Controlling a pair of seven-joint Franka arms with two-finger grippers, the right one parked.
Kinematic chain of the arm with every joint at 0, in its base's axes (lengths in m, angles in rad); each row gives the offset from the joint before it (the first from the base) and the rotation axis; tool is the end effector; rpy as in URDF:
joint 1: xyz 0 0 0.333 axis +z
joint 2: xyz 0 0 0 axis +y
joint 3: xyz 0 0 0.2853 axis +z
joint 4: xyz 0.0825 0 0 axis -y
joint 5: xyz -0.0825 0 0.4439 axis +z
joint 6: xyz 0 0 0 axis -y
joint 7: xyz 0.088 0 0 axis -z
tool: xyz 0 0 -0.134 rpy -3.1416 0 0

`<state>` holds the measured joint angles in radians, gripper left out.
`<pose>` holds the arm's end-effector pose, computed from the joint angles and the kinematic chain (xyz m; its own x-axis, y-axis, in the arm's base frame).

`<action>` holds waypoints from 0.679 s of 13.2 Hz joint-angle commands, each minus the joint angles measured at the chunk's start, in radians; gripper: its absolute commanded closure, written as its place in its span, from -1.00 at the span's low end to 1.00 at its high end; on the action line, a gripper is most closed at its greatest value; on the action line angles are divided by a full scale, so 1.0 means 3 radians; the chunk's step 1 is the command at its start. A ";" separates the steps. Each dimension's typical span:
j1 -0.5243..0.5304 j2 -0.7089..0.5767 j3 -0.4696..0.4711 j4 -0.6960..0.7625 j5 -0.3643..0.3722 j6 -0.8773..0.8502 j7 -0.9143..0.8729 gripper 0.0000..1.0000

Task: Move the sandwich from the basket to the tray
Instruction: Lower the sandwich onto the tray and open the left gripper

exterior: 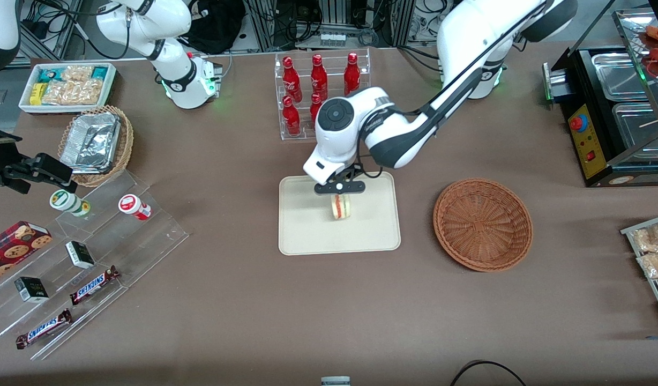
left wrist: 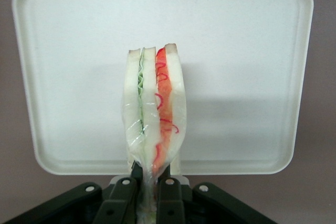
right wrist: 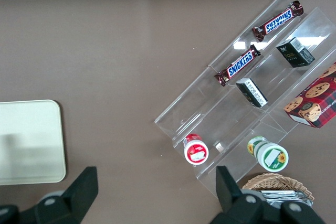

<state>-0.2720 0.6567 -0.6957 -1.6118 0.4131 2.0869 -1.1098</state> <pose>0.4598 -0.5501 0.2271 0.9984 0.0325 -0.0473 0.0332 -0.9994 0.0135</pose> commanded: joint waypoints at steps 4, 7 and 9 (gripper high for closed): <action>-0.0090 0.0357 0.0023 0.0152 0.0254 0.0079 -0.0115 0.76; -0.0090 0.0409 0.0028 0.0152 0.0331 0.0079 -0.0115 0.69; -0.0090 0.0429 0.0064 0.0172 0.0351 0.0150 -0.0110 0.69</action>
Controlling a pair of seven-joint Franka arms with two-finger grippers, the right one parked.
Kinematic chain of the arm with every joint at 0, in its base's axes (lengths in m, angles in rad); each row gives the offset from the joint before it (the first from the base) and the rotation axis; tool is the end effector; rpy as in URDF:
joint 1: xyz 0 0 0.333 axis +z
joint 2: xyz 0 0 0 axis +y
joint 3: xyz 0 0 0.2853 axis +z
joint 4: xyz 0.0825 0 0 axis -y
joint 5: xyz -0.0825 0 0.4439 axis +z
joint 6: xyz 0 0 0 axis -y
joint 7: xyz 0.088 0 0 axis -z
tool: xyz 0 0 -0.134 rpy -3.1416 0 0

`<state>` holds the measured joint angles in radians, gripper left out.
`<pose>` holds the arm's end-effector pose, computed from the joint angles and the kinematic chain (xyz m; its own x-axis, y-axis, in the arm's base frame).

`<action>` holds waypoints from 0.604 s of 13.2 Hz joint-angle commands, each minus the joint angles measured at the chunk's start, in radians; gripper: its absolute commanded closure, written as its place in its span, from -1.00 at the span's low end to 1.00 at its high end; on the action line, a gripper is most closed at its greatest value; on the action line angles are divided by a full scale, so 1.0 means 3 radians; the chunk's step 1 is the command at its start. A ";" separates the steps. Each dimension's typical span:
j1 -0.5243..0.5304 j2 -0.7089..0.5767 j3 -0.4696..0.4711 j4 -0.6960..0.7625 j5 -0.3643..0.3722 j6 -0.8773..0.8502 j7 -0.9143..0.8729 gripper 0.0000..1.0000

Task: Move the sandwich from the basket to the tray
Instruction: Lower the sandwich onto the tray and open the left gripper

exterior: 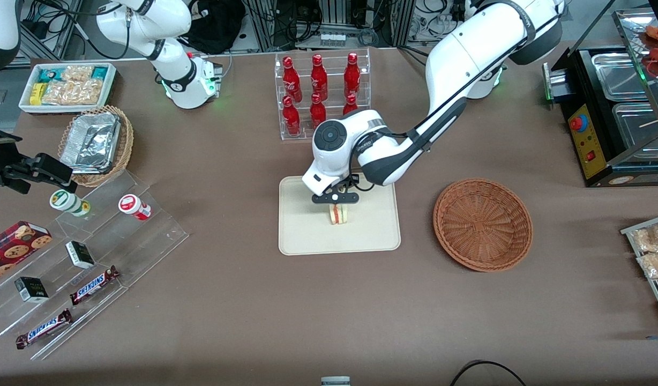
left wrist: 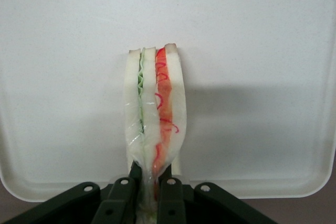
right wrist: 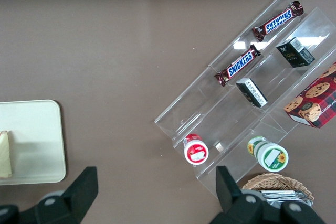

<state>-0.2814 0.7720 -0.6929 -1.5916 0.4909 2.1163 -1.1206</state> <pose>0.4553 -0.5521 0.1694 0.9974 0.0065 -0.0718 0.0058 -0.9999 -0.0095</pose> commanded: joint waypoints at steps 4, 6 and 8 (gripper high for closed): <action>-0.0064 0.0111 0.0101 0.0131 0.0133 0.0161 -0.0079 0.18; -0.0064 0.0106 0.0101 0.0141 0.0133 0.0161 -0.0079 -0.87; -0.0059 0.0050 0.0101 0.0141 0.0138 0.0135 -0.0079 -0.99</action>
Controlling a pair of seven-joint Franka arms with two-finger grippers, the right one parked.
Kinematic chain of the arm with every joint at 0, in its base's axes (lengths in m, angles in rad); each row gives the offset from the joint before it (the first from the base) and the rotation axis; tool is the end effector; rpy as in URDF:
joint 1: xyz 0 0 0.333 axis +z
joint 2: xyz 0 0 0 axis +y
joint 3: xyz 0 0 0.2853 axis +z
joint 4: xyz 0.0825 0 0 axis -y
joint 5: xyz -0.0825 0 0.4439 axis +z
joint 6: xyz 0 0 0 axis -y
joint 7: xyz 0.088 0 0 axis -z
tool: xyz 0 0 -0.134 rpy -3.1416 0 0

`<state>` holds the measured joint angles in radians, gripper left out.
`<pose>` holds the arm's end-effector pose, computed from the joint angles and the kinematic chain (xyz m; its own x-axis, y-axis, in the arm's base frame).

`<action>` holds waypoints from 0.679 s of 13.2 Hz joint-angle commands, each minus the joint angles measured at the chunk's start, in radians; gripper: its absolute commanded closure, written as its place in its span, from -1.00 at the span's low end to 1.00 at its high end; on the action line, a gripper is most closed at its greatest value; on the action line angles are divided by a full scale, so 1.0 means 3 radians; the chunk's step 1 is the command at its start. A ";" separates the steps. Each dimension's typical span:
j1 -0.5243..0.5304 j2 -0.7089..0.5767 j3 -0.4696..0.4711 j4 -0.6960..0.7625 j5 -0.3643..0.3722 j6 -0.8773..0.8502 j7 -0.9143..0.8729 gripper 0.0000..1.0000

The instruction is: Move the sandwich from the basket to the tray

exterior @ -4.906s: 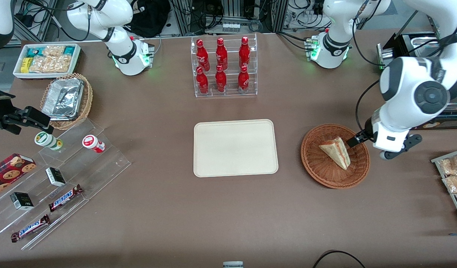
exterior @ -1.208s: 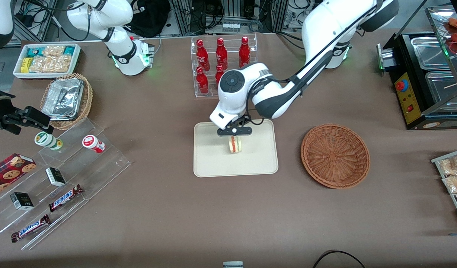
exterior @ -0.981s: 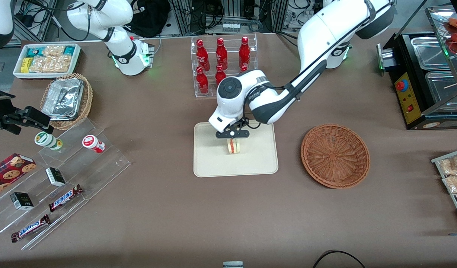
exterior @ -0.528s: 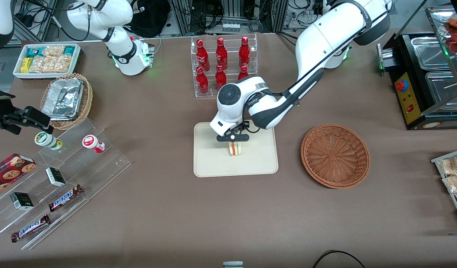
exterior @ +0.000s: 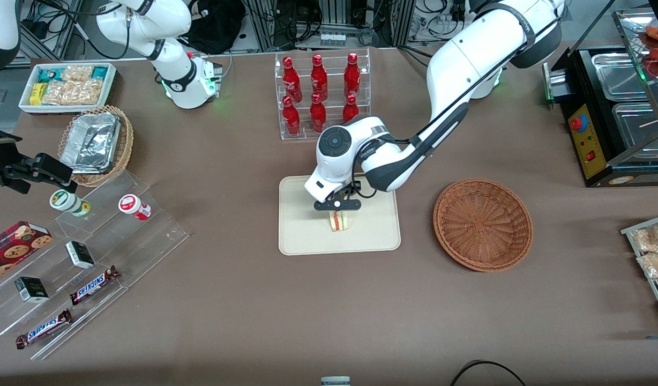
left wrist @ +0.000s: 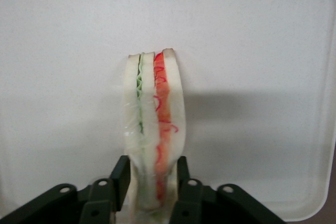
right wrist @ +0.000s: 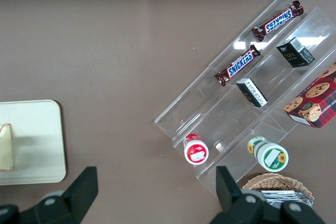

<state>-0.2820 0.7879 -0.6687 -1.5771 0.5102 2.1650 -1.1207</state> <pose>0.4726 -0.5477 0.1634 0.9991 0.0199 -0.0374 0.0205 -0.9997 0.0164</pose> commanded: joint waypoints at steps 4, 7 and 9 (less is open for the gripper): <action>-0.0011 -0.0610 0.0015 0.0067 -0.0008 -0.0365 -0.0328 -0.99; 0.0203 -0.1040 -0.0006 0.0031 -0.0099 -0.0517 -0.0544 -0.99; 0.0254 -0.1362 0.0030 0.0057 -0.0390 -0.0844 -0.0529 -0.99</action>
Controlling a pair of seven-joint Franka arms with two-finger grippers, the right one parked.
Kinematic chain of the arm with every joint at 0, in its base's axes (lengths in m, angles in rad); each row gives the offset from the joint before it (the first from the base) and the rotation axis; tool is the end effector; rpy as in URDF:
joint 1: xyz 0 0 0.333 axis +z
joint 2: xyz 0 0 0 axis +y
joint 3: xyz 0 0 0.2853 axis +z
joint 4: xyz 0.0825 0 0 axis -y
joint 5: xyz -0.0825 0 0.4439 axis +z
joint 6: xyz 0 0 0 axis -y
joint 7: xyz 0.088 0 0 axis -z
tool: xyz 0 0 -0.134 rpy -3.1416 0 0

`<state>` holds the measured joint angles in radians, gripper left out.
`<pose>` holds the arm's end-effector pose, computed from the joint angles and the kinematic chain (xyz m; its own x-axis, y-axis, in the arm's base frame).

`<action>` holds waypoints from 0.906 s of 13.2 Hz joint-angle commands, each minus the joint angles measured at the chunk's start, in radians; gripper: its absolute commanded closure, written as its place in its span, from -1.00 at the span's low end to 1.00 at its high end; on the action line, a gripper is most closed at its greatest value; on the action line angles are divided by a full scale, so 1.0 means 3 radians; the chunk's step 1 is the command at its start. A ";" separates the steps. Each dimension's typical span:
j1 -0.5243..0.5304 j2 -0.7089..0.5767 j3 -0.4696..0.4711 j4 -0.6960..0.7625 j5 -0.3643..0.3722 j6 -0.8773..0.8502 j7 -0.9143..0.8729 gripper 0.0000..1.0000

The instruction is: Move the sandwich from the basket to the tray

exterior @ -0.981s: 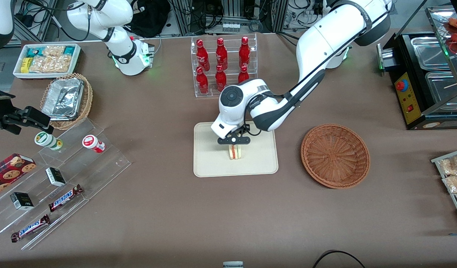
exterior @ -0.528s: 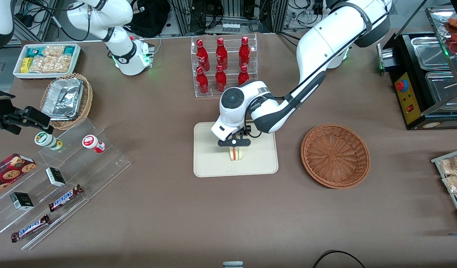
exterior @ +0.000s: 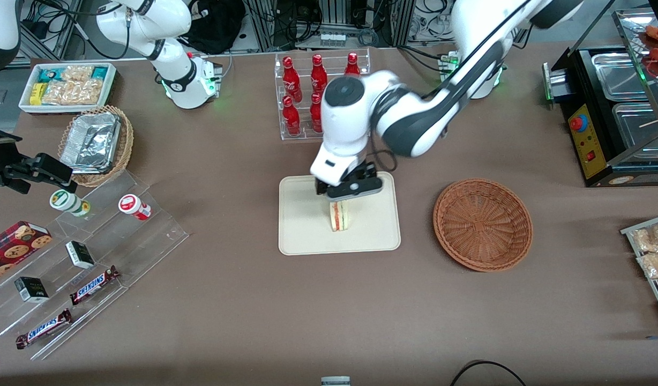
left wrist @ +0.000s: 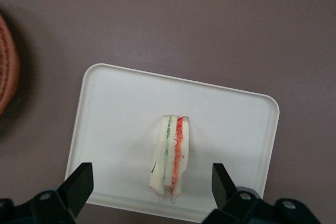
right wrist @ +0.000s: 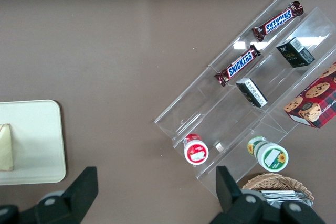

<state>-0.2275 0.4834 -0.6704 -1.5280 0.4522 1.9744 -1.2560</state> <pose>0.5225 -0.5103 0.3586 0.9550 0.2570 0.1480 0.2564 -0.9663 0.0231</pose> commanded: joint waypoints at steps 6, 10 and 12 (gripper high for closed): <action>0.0773 -0.1033 0.0046 -0.0056 -0.0744 -0.1088 0.0487 -0.99; 0.0871 -0.1299 0.0571 0.0016 -0.1098 -0.1519 0.1387 -0.99; 0.0866 -0.1421 0.0934 0.0021 -0.1271 -0.1697 0.1888 -0.99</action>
<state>0.0324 0.1025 -0.4693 -1.5207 0.1237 1.5122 -0.8120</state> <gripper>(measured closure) 0.004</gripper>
